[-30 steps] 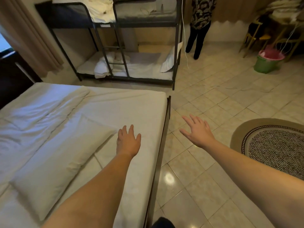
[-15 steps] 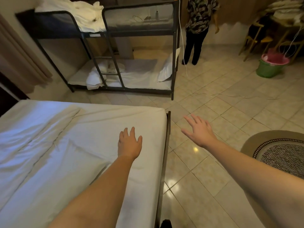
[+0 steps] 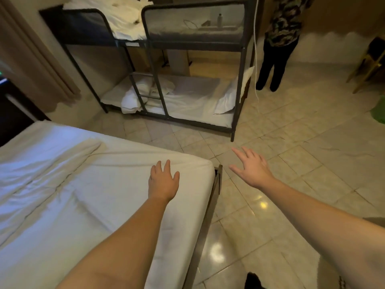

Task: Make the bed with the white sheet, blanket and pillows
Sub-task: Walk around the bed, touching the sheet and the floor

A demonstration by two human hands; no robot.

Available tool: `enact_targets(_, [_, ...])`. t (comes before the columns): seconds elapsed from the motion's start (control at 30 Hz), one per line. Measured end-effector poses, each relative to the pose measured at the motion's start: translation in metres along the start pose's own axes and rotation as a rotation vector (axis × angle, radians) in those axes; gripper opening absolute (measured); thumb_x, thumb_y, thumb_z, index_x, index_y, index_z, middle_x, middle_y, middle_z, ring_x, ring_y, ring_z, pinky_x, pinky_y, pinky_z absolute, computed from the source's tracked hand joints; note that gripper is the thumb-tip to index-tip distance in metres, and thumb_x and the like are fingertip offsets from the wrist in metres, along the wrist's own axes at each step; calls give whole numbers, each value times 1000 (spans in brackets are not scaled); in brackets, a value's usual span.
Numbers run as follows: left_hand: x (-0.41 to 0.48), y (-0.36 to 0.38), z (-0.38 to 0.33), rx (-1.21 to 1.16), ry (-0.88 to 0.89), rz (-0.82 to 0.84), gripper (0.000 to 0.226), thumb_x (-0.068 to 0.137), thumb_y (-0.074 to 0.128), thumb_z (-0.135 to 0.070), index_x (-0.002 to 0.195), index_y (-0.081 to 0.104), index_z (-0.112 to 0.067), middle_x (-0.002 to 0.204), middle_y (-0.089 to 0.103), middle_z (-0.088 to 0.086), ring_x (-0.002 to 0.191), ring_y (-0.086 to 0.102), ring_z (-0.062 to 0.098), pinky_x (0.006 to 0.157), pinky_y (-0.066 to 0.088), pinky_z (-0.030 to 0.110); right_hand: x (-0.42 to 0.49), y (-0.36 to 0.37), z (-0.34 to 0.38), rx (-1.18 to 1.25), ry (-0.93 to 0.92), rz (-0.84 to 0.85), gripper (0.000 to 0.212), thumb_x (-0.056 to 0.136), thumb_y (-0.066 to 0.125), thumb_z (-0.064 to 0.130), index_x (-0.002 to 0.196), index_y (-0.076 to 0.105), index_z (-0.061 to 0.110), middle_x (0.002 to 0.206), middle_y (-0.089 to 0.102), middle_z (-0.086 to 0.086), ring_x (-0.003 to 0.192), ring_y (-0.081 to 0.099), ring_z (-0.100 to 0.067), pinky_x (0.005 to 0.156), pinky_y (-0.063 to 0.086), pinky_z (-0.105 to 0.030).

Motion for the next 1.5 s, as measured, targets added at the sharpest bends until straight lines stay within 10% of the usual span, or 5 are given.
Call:
enact_targets(0.93, [443,-12,-148,-70,-323,-138,62,104,36,-52,157,29,-22,162,28,11,148,24,32,119,31,50,553,-73,-34,-63,-361,147,71,95,34,72,157,10,47,168,13,4,155,10,-24,124,10,-50])
enact_targets(1.5, [619,-16,-164,-170,-755,-269,64,104,34,-54,159,23,-24,167,20,11,153,16,34,124,21,50,857,-63,68,-129,-810,292,72,95,35,71,158,12,46,168,15,4,154,12,-22,123,12,-52])
Point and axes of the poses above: each hand's wrist, its own x-axis towards the middle knuckle, its own y-axis out of the palm, z = x × y, the point moved 4 cm from there along x, towards the middle knuckle
